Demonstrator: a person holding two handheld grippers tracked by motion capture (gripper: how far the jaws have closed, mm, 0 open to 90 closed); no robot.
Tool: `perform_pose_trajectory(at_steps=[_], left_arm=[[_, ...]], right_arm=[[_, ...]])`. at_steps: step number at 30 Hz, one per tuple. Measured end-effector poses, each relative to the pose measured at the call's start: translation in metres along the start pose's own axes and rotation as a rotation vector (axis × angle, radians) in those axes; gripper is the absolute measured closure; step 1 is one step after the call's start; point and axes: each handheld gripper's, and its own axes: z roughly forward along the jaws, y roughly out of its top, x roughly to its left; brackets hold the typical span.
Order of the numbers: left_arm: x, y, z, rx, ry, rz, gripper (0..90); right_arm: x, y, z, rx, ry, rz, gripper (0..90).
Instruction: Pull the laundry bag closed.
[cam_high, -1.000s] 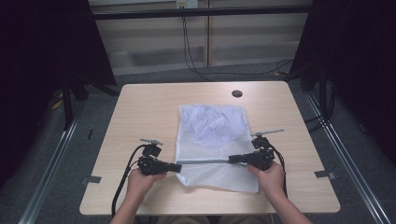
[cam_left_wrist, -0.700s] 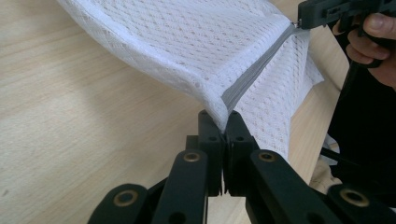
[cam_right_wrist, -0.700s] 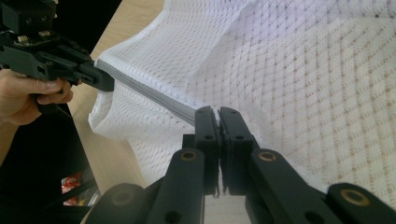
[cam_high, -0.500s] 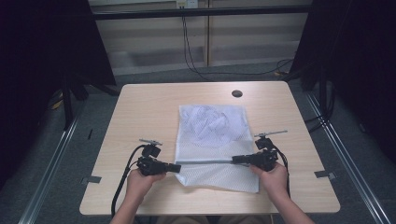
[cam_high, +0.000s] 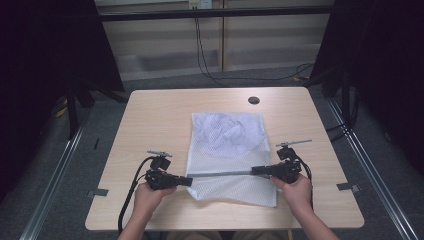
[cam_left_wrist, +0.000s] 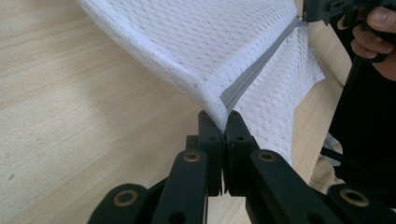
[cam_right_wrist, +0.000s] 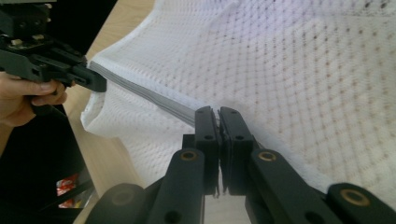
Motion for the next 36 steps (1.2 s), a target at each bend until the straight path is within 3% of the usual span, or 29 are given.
perform_pose_trajectory(at_steps=[5, 8, 12, 24, 36], left_arm=[[0.000, -0.001, -0.002, -0.001, -0.012, 0.002, 88.4], [0.000, 0.000, -0.001, -0.001, 0.006, -0.005, 88.3], [0.001, 0.000, -0.002, -0.005, -0.002, -0.017, 88.4], [0.001, -0.001, -0.005, -0.011, 0.008, -0.007, 88.4], [0.002, -0.001, -0.007, -0.022, 0.006, -0.015, 88.4]], right_arm=[[0.000, 0.000, -0.002, 0.004, -0.004, 0.000, 87.1], [0.000, -0.001, -0.004, 0.001, -0.007, -0.002, 87.1], [-0.007, -0.001, -0.011, -0.017, -0.010, 0.011, 87.0], [-0.010, -0.004, -0.018, -0.028, -0.007, 0.011, 87.0], [-0.017, -0.007, -0.031, -0.043, -0.038, 0.023, 87.0]])
